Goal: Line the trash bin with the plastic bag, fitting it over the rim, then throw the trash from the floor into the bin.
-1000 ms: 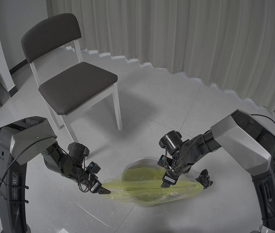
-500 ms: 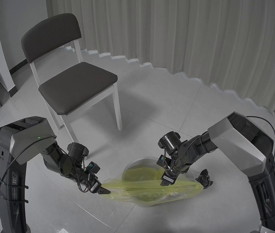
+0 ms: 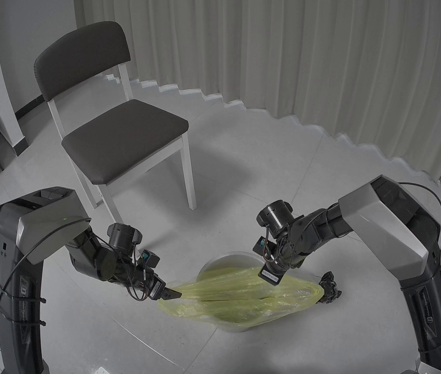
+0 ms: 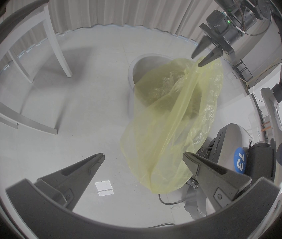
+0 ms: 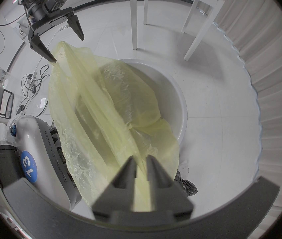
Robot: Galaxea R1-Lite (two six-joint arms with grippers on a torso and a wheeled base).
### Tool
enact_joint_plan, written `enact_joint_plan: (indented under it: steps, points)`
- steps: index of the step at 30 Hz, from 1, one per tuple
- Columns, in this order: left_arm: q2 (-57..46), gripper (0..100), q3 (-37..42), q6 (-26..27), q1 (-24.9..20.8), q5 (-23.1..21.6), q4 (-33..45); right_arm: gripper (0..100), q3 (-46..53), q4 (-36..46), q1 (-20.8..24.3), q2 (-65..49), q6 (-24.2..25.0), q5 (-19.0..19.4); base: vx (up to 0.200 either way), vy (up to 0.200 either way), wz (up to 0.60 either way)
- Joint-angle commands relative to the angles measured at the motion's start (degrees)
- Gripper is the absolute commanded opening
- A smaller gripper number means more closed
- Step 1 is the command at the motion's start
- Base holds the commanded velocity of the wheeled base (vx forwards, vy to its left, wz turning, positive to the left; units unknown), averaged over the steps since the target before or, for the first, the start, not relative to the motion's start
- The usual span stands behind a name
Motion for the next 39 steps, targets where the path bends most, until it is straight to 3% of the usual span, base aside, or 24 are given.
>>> enact_joint_plan:
  steps: [1,8,17,39]
  points:
    - [0.36,100,-0.62,-4.13,-0.02,0.10,-3.77,0,-7.53,0.35,-2.56,1.01,1.29,-0.08,0.000,0.000,0.00]
    - [0.98,100,-1.76,-10.28,0.15,0.81,-9.30,0,-19.91,5.36,-3.87,5.05,3.49,-0.26,0.000,0.000,0.00]
    - [5.28,100,-8.80,-17.75,0.51,7.22,-10.01,0,-19.91,9.40,-3.87,11.03,5.07,-0.35,0.000,0.000,0.00]
    - [-3.33,100,0.26,-18.28,0.07,4.06,-15.63,0,-19.91,10.46,-2.73,-1.01,7.09,-3.34,0.000,0.000,0.00]
